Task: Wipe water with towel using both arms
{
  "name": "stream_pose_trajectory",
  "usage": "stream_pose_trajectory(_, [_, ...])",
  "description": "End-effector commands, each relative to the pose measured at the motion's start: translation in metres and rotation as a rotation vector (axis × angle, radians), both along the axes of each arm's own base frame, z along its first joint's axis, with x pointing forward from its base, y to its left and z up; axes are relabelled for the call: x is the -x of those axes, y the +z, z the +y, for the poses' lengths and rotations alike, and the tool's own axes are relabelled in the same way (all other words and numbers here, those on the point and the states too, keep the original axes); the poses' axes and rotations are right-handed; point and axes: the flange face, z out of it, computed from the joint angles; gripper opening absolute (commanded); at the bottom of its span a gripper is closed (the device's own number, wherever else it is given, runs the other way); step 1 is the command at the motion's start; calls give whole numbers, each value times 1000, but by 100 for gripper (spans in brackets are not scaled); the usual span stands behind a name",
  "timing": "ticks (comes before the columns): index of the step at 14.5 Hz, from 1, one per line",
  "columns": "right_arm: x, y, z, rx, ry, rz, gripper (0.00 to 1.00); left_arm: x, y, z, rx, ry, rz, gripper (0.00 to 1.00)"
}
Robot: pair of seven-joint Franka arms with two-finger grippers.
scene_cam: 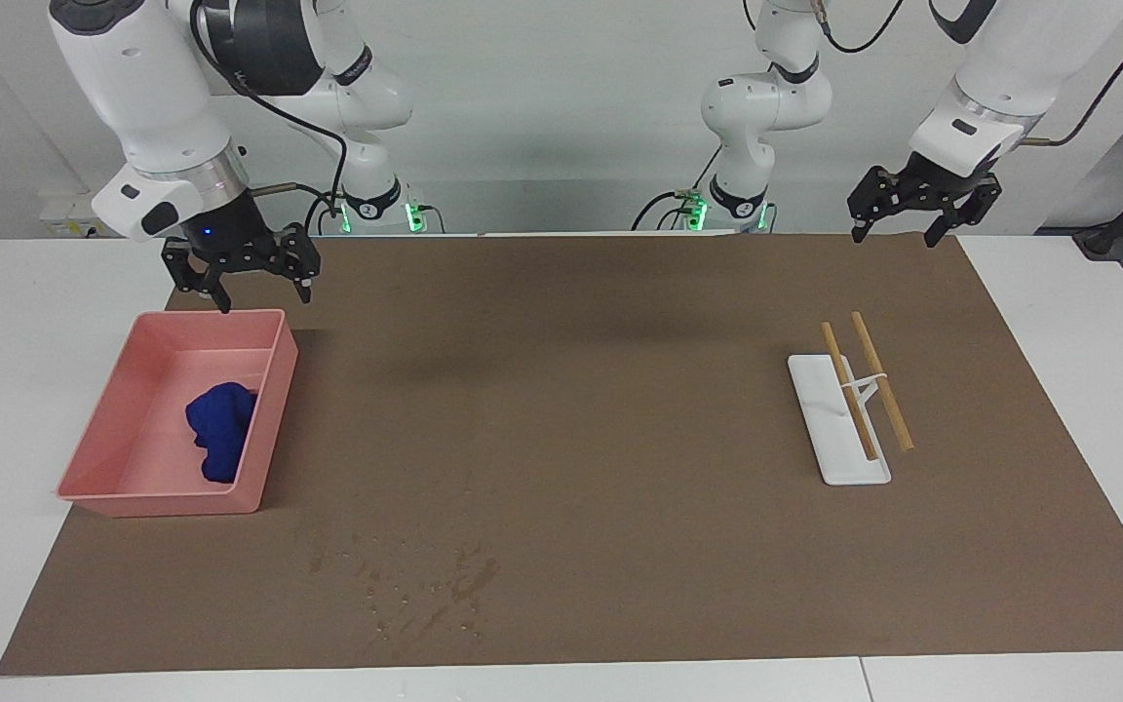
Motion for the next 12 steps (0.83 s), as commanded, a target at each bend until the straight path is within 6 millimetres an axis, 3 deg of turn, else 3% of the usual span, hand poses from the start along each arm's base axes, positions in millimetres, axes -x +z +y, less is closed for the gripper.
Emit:
stream_pose_trajectory(1, [-2,-1,-8,-22,-36,2,100,9,1,1,-18,-14,5,100])
stream_pose_trajectory(12, [-4,1,-9,-84,-51,-14,100,9,1,1,-18,-14,5,100])
